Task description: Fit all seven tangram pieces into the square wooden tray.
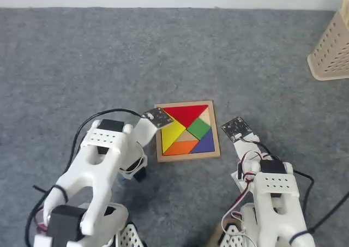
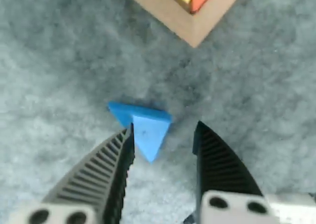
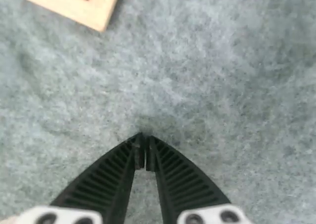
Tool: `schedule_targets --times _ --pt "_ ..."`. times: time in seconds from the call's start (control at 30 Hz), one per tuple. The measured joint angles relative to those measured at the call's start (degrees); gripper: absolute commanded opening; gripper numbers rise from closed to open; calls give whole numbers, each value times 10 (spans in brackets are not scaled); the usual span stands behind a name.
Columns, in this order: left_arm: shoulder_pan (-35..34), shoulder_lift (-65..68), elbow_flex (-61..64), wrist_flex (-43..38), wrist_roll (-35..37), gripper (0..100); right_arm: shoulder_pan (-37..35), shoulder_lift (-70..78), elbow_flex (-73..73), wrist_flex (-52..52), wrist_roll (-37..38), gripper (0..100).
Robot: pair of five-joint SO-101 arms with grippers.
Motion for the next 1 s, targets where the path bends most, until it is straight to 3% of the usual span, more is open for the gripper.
schedule_targets --times 0.27,1.0 --pt "0 0 0 -3 40 189 0 0 0 0 0 9" --pt "4 129 -55 -25 40 185 0 0 0 0 0 9"
